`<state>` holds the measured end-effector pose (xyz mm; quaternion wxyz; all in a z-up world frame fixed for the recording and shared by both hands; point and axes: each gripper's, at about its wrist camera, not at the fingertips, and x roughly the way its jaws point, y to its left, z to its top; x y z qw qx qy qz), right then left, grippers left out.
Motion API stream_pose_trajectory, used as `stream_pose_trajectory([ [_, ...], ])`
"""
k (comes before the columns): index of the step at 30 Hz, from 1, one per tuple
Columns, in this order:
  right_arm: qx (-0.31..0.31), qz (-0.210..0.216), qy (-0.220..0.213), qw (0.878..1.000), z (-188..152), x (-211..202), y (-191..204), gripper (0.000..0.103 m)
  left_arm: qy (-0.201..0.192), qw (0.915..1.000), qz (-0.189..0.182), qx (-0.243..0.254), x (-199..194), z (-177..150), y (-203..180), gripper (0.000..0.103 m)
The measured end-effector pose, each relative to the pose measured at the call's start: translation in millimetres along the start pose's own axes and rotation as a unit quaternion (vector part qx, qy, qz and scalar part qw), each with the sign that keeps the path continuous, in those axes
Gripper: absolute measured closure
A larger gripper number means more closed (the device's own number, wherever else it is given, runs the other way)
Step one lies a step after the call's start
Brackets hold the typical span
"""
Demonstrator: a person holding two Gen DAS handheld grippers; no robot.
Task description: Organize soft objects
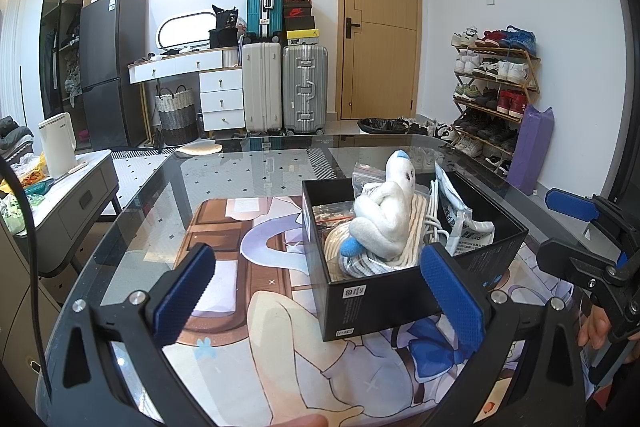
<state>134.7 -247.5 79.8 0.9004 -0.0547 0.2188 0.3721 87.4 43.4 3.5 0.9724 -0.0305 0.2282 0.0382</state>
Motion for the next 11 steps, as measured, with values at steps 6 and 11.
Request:
stream_pose_trajectory([
  [6, 0.000, 0.001, 0.000, 1.000, 0.1, -0.5, 0.2, 0.001, -0.001, 1.0000, -0.001, -0.001, -0.4, 0.4, 0.1, 0.000],
  [11, 0.000, 0.000, 0.000, 1.000, 0.1, -0.8, 0.5, 0.001, 0.000, 1.0000, 0.000, 0.000, -0.7, 0.5, 0.4, 0.000],
])
